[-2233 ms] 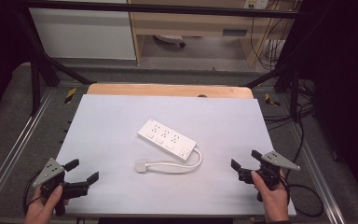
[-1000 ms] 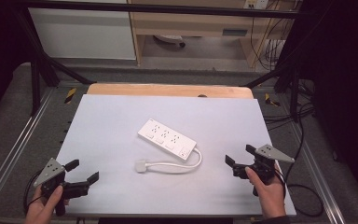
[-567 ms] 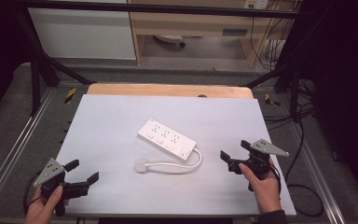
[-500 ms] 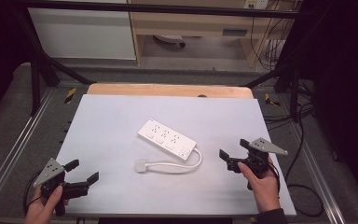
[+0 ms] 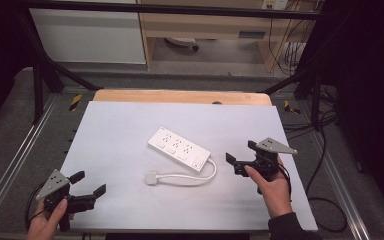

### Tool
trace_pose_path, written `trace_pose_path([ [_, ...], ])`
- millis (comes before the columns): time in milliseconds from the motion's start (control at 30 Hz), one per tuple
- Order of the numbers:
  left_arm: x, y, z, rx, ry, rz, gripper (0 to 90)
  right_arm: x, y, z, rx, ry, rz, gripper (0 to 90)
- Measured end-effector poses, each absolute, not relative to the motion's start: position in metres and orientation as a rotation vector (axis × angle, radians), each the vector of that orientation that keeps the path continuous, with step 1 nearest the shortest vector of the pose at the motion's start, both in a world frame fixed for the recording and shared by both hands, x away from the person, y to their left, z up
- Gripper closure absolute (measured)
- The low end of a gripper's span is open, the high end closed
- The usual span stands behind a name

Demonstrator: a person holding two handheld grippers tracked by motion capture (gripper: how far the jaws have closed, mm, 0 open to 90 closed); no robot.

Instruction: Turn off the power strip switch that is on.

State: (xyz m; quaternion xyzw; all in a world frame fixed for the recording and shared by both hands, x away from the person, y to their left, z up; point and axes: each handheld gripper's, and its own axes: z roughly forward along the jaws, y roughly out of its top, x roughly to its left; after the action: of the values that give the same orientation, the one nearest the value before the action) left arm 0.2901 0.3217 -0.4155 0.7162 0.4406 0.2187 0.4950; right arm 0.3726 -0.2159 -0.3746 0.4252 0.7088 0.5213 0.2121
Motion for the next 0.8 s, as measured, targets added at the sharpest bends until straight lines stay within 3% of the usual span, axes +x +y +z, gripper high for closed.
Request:
trace_pose_path([
  [467,0.29,0.322,-0.416,1.737,1.072,0.532,5.3,0.389,-0.189,-0.368,1.162,2.003,1.455,8.5],
  [800,0.29,0.322,-0.416,1.736,1.071,0.53,5.3,0.394,-0.176,-0.364,1.118,2.027,1.444,36.8],
])
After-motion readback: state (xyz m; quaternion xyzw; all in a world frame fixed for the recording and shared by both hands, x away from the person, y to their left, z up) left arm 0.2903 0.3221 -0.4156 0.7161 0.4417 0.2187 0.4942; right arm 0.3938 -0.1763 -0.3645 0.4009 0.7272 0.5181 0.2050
